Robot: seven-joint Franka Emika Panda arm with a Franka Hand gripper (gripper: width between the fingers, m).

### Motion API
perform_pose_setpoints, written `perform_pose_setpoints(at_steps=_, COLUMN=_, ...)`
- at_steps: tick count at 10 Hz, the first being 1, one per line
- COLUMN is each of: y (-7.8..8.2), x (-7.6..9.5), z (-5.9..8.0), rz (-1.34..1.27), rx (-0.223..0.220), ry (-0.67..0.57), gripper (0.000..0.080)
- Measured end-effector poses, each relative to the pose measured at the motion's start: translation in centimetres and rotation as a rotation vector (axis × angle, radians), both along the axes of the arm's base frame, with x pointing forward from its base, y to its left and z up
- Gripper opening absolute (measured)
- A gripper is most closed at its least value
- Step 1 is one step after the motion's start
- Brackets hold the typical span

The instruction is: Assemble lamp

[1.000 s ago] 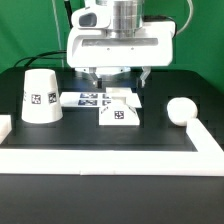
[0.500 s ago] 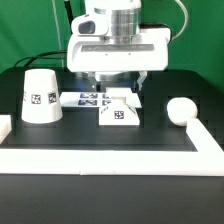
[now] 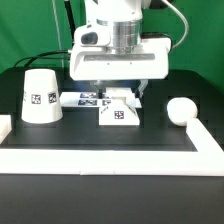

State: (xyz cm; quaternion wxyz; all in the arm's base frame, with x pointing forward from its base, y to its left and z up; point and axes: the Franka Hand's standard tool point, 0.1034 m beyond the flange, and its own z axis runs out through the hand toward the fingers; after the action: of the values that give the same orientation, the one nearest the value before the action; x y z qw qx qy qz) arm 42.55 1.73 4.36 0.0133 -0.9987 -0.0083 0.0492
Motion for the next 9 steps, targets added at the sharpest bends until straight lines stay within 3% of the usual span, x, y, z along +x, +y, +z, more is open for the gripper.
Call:
perform_pose_setpoints(at_steps=1, y=0.04, x=0.2, z=0.13, rz=0.001, rx=0.0, ry=-0.003, gripper=0.0587)
perform_pose_setpoints(at_steps=2, y=0.04, x=0.24, z=0.14, rz=0.003, rx=0.0, ry=-0.006, gripper=0.0533)
perform_pose_setpoints(at_steps=9, y=0.05, x=0.24, z=0.13, rz=0.003, rx=0.0, ry=-0.006, gripper=0.0534)
